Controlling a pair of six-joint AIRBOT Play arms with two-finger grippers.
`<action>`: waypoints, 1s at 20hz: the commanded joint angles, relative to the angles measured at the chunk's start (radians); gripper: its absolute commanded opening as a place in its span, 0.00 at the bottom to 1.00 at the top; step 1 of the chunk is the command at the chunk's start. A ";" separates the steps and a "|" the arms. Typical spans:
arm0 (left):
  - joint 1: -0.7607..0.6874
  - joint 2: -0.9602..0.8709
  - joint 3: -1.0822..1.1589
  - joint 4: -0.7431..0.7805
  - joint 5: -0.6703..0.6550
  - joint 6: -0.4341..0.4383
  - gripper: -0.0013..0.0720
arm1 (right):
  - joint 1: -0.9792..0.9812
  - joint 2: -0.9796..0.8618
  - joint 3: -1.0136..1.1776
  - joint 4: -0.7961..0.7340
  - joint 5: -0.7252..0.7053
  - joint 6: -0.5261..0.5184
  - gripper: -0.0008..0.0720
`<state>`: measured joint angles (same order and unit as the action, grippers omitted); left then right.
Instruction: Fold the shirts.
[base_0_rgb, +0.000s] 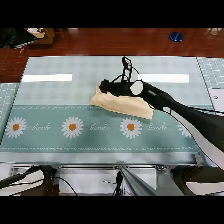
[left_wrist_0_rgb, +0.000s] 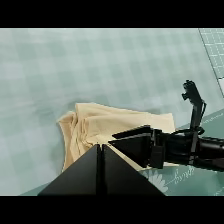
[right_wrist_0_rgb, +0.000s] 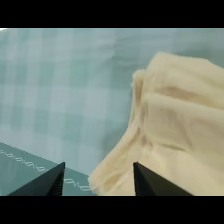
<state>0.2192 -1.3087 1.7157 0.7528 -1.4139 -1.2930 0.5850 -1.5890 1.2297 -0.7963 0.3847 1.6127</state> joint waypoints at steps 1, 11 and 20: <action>-0.001 0.002 0.000 0.005 -0.005 0.010 0.05 | -0.067 0.111 0.001 -0.142 0.074 -0.010 0.69; -0.002 0.002 0.000 0.082 -0.012 0.018 0.05 | -0.875 0.366 -0.235 -0.351 0.790 -0.097 0.78; -0.002 0.002 0.000 0.082 -0.013 0.017 0.05 | -0.744 0.313 -0.600 0.151 0.431 -0.251 0.81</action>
<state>0.2180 -1.3071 1.7157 0.8345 -1.4269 -1.2758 -0.2169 -1.2442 0.6922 -0.7723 0.9138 1.3895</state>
